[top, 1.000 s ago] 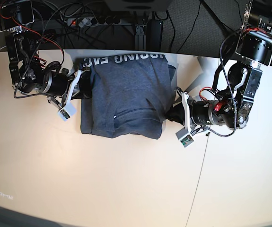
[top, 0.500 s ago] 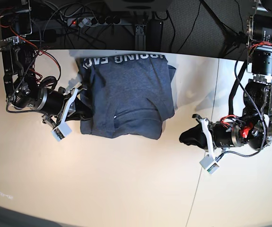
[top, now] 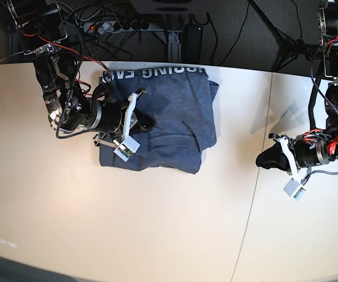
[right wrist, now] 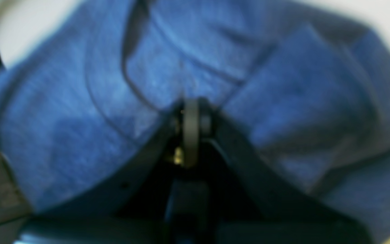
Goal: Fold the T-shirt properly
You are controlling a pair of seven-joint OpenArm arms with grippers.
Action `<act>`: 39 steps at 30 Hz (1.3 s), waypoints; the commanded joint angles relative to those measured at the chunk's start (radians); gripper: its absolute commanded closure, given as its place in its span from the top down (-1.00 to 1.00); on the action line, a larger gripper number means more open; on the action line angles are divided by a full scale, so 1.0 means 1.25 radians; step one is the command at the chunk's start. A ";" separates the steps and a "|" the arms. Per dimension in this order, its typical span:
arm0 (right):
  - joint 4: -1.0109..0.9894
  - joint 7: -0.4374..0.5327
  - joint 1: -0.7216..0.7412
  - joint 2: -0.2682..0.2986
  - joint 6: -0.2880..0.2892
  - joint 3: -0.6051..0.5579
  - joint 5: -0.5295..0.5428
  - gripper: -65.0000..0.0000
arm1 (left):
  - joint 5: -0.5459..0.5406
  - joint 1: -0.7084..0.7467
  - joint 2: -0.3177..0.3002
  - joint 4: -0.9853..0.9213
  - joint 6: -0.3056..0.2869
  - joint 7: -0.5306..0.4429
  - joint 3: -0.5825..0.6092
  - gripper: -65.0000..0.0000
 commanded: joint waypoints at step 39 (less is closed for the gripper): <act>0.283 -0.054 -0.409 0.114 -0.006 0.533 0.136 -1.00 | -0.287 0.345 -0.138 0.012 -0.004 0.166 -0.111 -1.00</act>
